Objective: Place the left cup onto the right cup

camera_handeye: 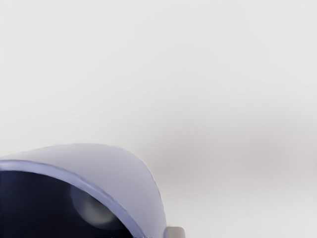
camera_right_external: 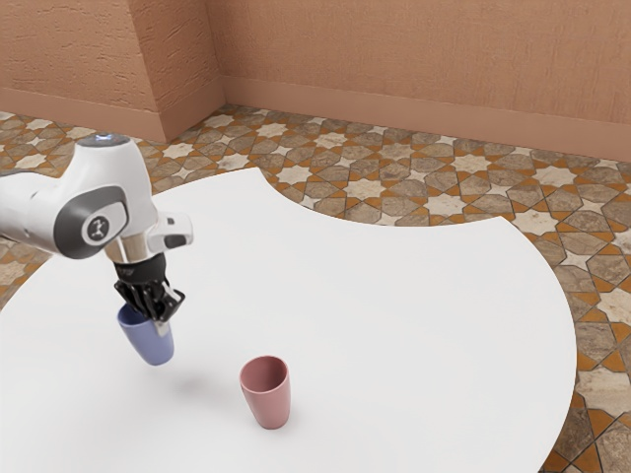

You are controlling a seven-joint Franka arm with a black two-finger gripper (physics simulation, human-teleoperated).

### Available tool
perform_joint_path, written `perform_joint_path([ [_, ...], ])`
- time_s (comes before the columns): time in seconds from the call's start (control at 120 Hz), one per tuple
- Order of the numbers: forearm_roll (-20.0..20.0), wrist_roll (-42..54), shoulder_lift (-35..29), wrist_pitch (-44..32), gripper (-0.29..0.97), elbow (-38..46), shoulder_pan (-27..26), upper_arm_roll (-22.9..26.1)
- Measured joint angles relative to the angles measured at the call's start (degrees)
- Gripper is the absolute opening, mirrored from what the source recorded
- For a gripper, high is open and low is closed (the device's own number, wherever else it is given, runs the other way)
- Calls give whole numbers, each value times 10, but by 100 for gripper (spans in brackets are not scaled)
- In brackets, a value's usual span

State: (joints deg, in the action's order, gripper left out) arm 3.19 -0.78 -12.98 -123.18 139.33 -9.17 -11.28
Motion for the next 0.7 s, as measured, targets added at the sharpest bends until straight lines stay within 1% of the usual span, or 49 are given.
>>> perform_joint_path([
  [0.267,-6,1,-15,48,-10,-21,-1,31],
  [0.4,-10,1,-36,61,-10,-22,-1,50],
  [0.7,-15,1,-50,88,-10,-54,-1,87],
])
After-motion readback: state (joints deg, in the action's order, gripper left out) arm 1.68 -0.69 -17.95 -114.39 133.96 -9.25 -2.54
